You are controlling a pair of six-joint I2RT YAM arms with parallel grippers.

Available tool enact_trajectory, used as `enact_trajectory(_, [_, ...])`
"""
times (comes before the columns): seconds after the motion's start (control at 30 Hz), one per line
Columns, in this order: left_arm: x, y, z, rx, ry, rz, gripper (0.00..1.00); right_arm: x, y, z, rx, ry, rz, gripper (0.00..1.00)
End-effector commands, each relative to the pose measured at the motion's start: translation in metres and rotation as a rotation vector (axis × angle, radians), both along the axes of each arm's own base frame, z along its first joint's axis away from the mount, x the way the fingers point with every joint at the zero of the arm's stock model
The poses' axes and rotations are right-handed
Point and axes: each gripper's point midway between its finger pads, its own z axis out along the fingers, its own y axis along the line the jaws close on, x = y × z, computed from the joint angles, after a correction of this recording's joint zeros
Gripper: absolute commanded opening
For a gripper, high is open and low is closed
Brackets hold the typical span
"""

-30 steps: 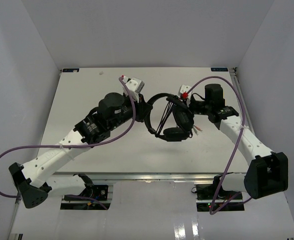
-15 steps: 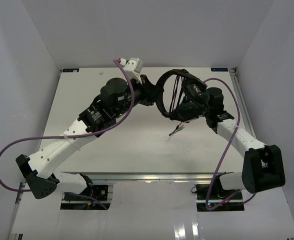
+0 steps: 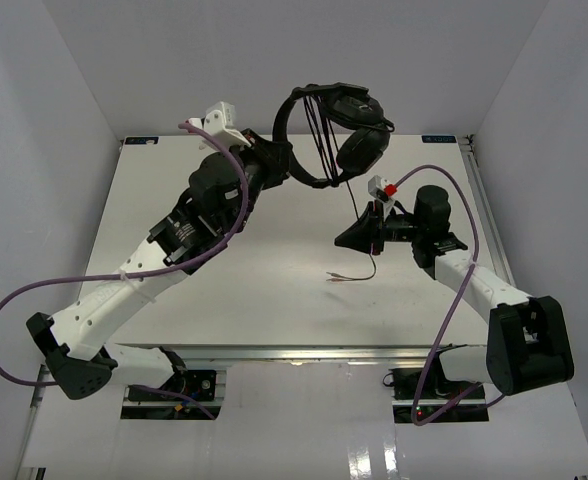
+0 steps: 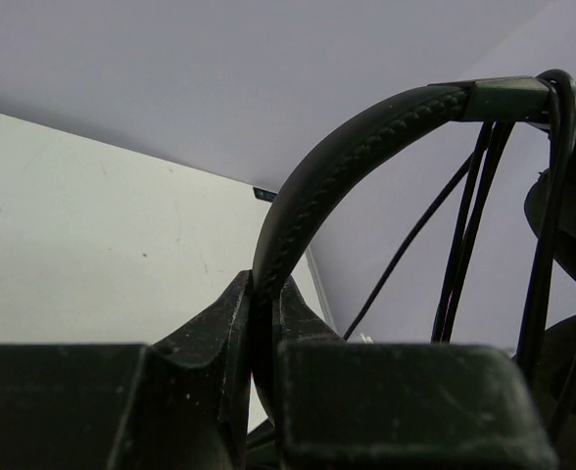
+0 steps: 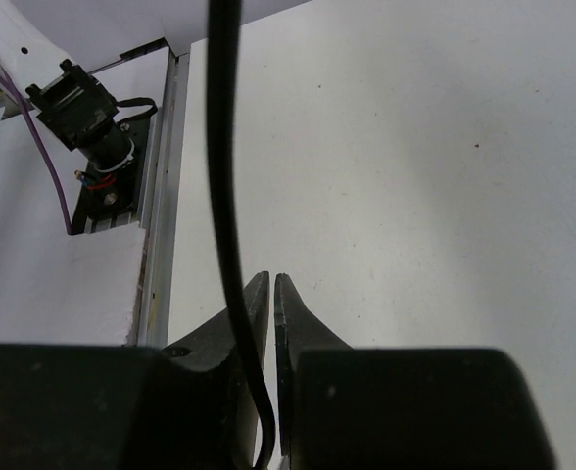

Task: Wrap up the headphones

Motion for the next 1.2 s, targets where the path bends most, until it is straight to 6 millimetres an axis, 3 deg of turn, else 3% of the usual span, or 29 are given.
enact_trajectory(0.0, [-0.003,0.05,0.055,-0.191,-0.082,0.178,0.0,-0.009,-0.002,0.011,0.027,-0.05,0.024,0.12])
enact_trajectory(0.37, [0.008,0.063,0.047,-0.178,-0.076,0.236,0.0,-0.022,-0.005,0.009,0.028,-0.054,0.036,0.16])
enact_trajectory(0.6, [0.018,0.073,0.038,-0.155,-0.06,0.302,0.0,-0.026,-0.004,0.011,0.025,-0.08,0.042,0.13])
enact_trajectory(0.97, [0.071,0.077,-0.019,-0.089,0.054,0.412,0.0,-0.019,0.012,0.008,-0.162,-0.233,-0.03,0.08])
enact_trajectory(1.07, [0.086,0.069,-0.042,-0.018,0.095,0.416,0.0,-0.015,0.009,0.002,-0.277,-0.29,-0.066,0.08])
enact_trajectory(1.17, [0.096,0.062,-0.076,0.13,0.142,0.401,0.0,-0.005,0.005,0.012,-0.373,-0.38,-0.116,0.08])
